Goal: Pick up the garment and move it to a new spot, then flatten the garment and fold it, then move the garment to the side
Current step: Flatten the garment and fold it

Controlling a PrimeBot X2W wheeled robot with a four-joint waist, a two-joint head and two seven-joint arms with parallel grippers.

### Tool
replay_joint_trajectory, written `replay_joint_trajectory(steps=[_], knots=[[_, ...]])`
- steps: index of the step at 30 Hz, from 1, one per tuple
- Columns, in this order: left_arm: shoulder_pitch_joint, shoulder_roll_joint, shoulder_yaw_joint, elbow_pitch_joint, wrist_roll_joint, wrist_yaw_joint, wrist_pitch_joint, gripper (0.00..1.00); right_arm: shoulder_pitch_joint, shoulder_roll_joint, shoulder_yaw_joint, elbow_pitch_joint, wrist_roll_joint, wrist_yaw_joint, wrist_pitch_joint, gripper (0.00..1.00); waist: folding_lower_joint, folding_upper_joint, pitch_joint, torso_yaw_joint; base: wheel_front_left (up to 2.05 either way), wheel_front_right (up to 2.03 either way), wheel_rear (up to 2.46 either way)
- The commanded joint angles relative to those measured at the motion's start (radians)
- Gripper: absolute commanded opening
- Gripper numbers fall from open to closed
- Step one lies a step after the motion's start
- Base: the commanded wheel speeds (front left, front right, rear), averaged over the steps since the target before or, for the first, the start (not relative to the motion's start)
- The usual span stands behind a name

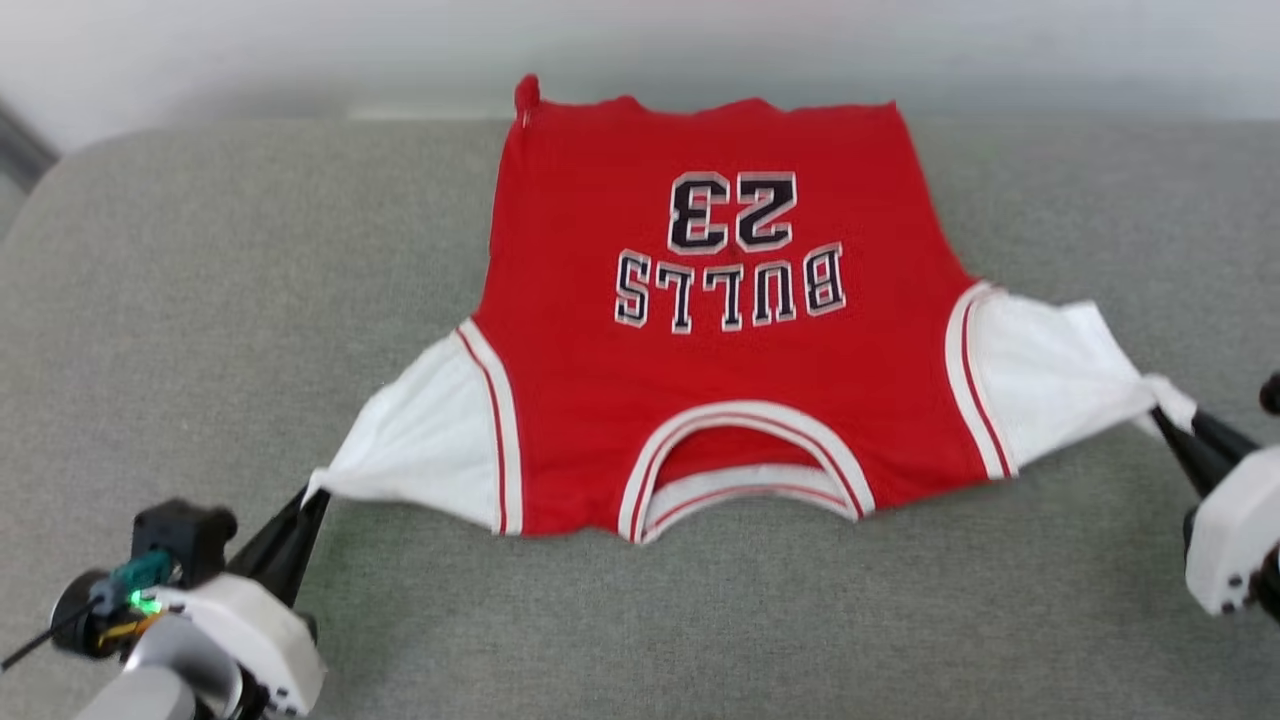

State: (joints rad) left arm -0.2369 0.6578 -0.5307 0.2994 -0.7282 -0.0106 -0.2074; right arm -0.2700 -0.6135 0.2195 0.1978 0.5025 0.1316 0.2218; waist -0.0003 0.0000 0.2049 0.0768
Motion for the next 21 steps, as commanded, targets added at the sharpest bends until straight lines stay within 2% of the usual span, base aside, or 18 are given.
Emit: replay_joint_trajectory(steps=[1,8,12,16,21], knots=[[0.03,0.017,0.008,-0.014,-0.007,0.013,0.006,0.0,0.036,-0.02,-0.009,-0.013,0.007,-0.002,0.008,0.0,0.0003,0.0,-0.029,-0.011,0.0,0.0,0.0],[0.193,0.08,0.009,-0.117,-0.055,0.051,0.053,0.0,0.204,-0.051,-0.013,-0.09,0.064,-0.002,0.067,0.0,0.0003,0.0,-0.076,-0.03,0.0,0.0,0.0],[0.274,0.102,-0.026,-0.167,-0.05,0.067,0.083,0.0,0.3,-0.076,0.005,-0.125,0.086,-0.002,0.12,0.0,0.0003,0.0,-0.091,-0.041,0.0,0.0,0.0],[0.312,0.102,-0.034,-0.2,-0.062,0.086,0.099,0.0,0.377,-0.08,-0.007,-0.129,0.098,-0.002,0.154,0.0,0.0003,0.0,-0.092,-0.047,0.0,0.0,0.0],[0.297,0.087,-0.05,-0.223,-0.065,0.075,0.106,0.0,0.407,-0.065,-0.029,-0.142,0.094,-0.002,0.184,0.0,0.0003,0.0,-0.085,-0.045,0.0,0.0,0.0]])
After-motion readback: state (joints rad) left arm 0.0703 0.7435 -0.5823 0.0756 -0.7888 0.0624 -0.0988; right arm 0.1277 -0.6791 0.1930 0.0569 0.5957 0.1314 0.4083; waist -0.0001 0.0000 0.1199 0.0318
